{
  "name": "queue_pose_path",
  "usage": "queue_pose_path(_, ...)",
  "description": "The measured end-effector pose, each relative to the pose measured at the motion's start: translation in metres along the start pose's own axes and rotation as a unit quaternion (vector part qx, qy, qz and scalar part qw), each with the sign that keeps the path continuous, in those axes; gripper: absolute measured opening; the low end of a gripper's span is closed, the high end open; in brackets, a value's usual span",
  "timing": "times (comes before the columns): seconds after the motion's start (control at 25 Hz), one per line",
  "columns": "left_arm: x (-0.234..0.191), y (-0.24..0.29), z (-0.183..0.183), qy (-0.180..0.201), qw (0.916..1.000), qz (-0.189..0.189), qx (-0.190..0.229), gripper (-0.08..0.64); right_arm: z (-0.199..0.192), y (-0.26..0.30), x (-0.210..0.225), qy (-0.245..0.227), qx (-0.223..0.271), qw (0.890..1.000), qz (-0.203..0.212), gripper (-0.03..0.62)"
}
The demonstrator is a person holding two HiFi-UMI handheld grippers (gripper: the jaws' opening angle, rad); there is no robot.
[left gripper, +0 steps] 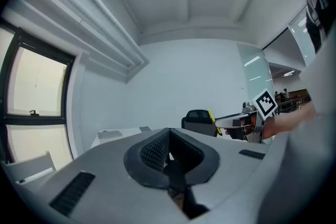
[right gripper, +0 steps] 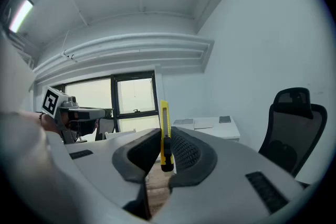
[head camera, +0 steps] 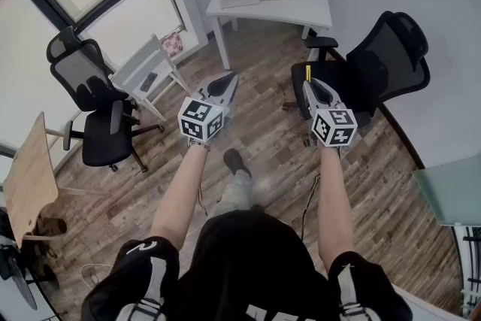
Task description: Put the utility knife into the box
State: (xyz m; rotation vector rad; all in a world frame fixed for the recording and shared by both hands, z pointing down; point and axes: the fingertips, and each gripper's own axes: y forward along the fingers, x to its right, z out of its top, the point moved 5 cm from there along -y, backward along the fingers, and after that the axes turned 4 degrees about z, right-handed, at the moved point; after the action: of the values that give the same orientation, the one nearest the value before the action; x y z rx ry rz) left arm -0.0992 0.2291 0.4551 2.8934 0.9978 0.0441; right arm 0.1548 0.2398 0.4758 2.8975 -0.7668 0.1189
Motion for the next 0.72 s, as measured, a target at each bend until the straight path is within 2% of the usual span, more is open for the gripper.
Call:
queue_pose_path(0.2, 0.016, -0.019, 0.003, -0.003, 1.0000, 0.000, -0.001, 0.025, 0.002, -0.025, -0.012, -0.002, 0.000, 1.000, -0.001, 0.071)
queue_pose_path(0.44, 0.034, -0.016, 0.007, 0.005, 0.9999, -0.011, -0.004, 0.025, 0.004, -0.043, -0.003, 0.006, 0.014, 1.000, -0.013, 0.072)
queue_pose_path(0.72, 0.036, -0.010, 0.011, 0.013, 0.9998, -0.015, -0.005, 0.025, 0.006, -0.046, 0.005, 0.008, 0.017, 1.000, -0.019, 0.072)
